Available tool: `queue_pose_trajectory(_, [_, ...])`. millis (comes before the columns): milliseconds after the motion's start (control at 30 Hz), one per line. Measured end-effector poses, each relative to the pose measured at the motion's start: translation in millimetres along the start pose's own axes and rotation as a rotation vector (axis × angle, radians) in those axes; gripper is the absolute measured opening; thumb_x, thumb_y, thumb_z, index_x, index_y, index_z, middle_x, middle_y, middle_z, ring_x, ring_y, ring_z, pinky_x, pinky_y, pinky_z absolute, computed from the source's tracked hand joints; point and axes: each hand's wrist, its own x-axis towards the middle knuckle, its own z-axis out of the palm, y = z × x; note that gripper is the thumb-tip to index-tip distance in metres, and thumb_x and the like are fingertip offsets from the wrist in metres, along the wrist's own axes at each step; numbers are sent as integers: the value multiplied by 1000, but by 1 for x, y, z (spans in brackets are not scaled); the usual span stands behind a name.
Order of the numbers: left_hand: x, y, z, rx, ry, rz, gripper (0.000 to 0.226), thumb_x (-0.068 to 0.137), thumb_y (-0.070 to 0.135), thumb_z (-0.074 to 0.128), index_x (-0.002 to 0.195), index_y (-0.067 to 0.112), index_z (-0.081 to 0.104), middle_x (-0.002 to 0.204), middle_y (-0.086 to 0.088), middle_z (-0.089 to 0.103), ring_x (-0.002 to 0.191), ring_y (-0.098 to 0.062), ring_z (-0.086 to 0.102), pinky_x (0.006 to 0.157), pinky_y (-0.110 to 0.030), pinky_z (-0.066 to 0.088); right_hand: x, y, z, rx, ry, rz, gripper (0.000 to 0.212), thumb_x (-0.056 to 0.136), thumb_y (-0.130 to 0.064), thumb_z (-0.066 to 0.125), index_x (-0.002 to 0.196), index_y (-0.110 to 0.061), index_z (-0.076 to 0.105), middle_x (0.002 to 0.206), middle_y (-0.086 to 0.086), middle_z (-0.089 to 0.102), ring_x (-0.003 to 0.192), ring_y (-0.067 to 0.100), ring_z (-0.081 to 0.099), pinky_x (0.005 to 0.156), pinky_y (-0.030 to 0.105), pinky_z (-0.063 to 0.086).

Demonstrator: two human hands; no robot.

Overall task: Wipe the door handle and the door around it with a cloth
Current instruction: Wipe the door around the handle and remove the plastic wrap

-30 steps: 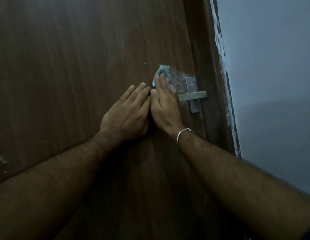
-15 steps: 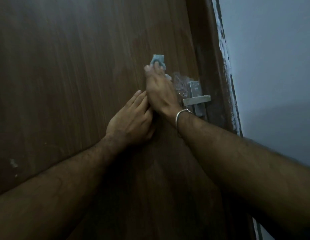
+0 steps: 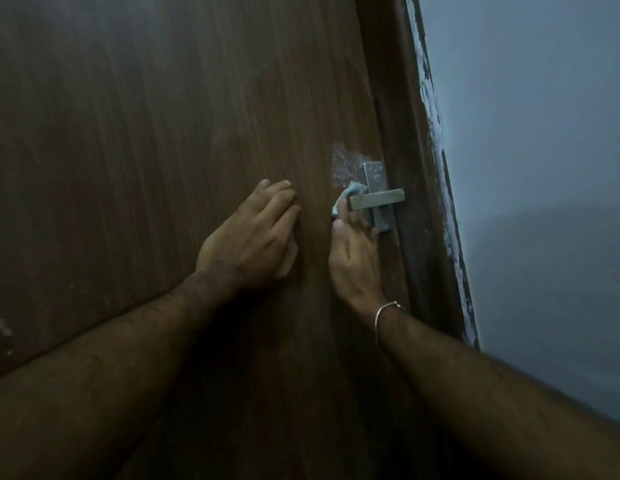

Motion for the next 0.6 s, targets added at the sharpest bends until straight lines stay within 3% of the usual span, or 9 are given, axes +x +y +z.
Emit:
queue_pose_trajectory(100, [1, 0, 2, -11, 18, 1, 53, 94, 33, 34, 129, -2, 54, 138, -23, 49, 136, -34, 38, 117, -49, 27, 13, -7, 2, -21, -1, 9, 56, 102, -40, 20, 154, -19, 15, 163, 1, 14, 150, 10, 5, 122, 37, -8])
queue_pose_trajectory(167, [1, 0, 3, -10, 21, 6, 53, 94, 33, 35, 130, -1, 53, 139, -23, 48, 137, -33, 37, 117, -49, 26, 7, 6, -4, -131, -39, -103, 57, 102, -40, 23, 154, -21, 12, 163, 0, 11, 150, 10, 2, 122, 40, -7])
queue_pose_trajectory(267, [1, 0, 3, -6, 17, 4, 53, 95, 34, 34, 129, -1, 54, 139, -23, 48, 137, -33, 37, 117, -50, 27, -3, 30, -18, -336, -71, -157, 56, 101, -42, 21, 154, -22, 20, 162, -3, 20, 150, 7, 7, 122, 44, -6])
queue_pose_trajectory(367, [2, -1, 4, 0, 10, 14, 53, 95, 35, 34, 129, -1, 54, 139, -23, 49, 137, -33, 37, 116, -50, 27, 5, 15, -11, -280, -28, -90, 60, 98, -47, 16, 146, -18, 38, 152, 2, 42, 146, 10, 24, 122, 47, -5])
queue_pose_trajectory(500, [3, -2, 5, -10, 6, 32, 53, 94, 35, 35, 127, -1, 55, 138, -23, 49, 136, -34, 39, 116, -50, 28, -6, 9, -6, -265, -75, -213, 59, 100, -42, 22, 155, -22, 17, 161, -1, 21, 149, 8, 10, 123, 43, -1])
queue_pose_trajectory(600, [2, -1, 7, -15, 9, 32, 54, 94, 35, 35, 128, -2, 55, 138, -23, 50, 136, -34, 39, 116, -49, 27, -2, -6, -3, -221, -25, -98, 62, 98, -43, 18, 155, -18, 18, 160, 5, 26, 149, 14, 17, 122, 45, 10])
